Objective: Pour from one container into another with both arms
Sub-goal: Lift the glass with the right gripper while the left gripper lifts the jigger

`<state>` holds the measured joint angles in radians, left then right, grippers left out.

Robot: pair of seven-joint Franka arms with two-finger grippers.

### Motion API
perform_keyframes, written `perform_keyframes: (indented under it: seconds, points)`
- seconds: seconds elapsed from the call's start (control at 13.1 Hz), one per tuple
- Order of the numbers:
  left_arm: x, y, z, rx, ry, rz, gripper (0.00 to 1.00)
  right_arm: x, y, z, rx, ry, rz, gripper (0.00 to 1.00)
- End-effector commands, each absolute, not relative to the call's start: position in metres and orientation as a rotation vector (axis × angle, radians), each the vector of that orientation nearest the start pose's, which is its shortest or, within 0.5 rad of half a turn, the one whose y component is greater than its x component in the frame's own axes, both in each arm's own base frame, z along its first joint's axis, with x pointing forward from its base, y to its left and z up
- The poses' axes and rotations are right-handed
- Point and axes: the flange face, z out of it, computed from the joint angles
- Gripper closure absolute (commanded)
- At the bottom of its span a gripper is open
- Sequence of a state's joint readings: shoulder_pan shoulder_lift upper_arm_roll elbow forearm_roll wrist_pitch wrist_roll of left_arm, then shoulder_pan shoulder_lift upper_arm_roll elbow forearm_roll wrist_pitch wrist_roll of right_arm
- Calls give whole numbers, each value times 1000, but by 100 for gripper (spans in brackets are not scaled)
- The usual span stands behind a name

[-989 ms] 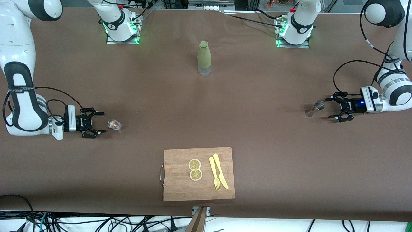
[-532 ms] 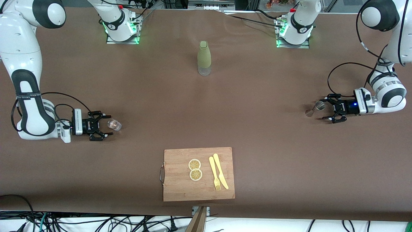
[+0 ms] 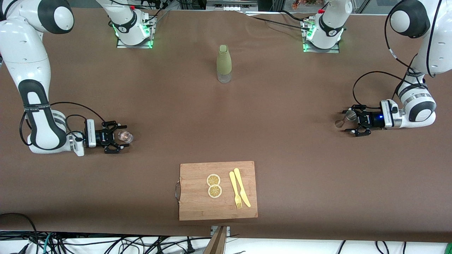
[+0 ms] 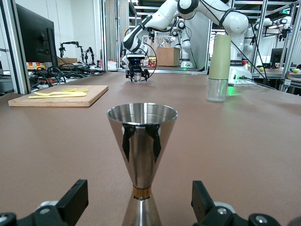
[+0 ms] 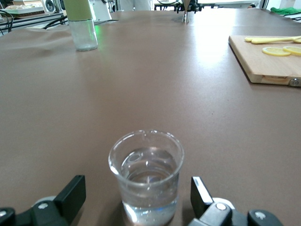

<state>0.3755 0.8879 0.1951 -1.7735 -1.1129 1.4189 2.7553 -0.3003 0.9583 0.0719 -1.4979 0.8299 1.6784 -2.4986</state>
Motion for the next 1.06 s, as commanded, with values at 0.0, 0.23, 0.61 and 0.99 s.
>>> perform_keyframes:
  seconds: [0.0,0.23,0.61,0.99]
  points:
    - [498,195,63,1319,-1448,1222,7,628,-73,87,-1293,-1660,-820,1]
    - [498,195,64,1315,-1447,1221,28,628,-69,85,-1287,-1654,-821,1]
    - [496,195,64,1309,-1440,1212,41,624,-66,84,-1271,-1637,-818,2]
    - [495,196,66,1296,-1429,1216,47,624,-63,85,-1261,-1634,-819,17]
